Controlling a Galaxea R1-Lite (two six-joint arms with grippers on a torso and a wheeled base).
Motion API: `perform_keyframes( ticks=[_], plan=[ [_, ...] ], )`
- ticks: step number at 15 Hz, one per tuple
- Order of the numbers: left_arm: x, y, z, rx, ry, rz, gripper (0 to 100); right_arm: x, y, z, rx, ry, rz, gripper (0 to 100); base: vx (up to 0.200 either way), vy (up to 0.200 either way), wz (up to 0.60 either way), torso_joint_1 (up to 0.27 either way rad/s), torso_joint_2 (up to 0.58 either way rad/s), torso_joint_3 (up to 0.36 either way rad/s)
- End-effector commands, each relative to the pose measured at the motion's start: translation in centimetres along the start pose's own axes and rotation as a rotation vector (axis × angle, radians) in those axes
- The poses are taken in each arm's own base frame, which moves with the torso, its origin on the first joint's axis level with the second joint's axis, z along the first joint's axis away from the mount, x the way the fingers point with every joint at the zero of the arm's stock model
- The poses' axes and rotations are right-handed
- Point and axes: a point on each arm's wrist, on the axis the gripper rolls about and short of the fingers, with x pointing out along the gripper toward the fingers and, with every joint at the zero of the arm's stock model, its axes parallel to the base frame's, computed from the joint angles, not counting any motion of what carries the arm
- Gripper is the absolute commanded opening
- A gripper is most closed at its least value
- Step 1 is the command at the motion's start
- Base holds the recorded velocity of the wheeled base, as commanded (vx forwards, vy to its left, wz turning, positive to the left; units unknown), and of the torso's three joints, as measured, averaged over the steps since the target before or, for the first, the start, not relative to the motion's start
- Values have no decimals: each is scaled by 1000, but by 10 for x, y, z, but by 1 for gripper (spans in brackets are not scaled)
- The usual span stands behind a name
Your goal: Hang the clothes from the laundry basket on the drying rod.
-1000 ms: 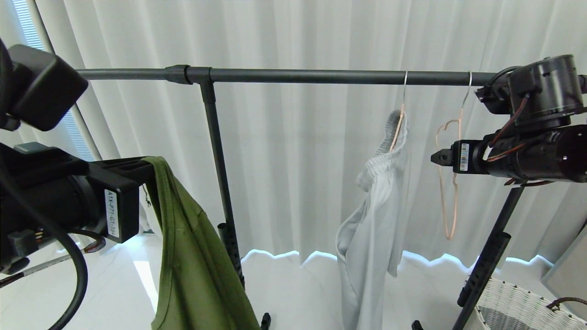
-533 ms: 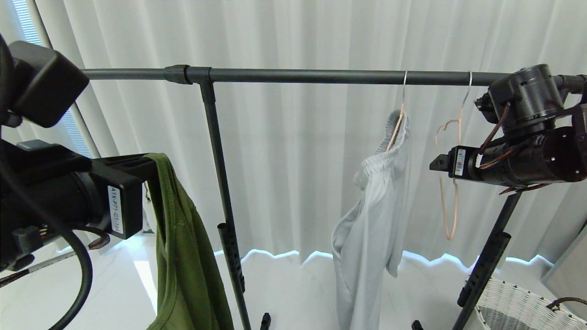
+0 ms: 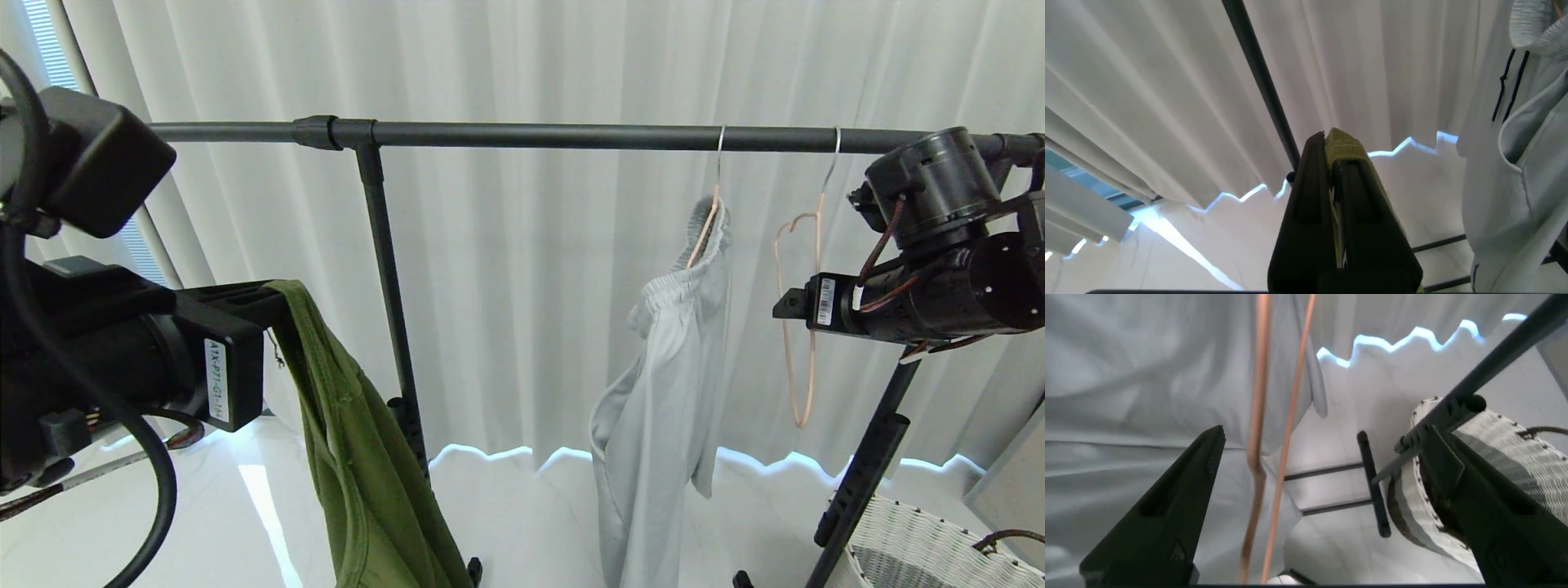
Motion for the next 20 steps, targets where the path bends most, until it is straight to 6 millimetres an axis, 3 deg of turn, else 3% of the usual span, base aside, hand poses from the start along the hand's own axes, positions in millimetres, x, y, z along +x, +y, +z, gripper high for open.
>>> perform_keyframes(
  ticks=[1, 20],
  plan=[
    [1, 0, -1, 1, 3, 0, 0, -1, -2, 0, 1, 1, -5, 100, 0, 0, 0, 0, 0, 0],
    [4, -3, -2, 5, 11, -6, 0, -5, -10, -2, 8, 44, -40, 100, 0, 0, 0, 0, 0, 0]
  ],
)
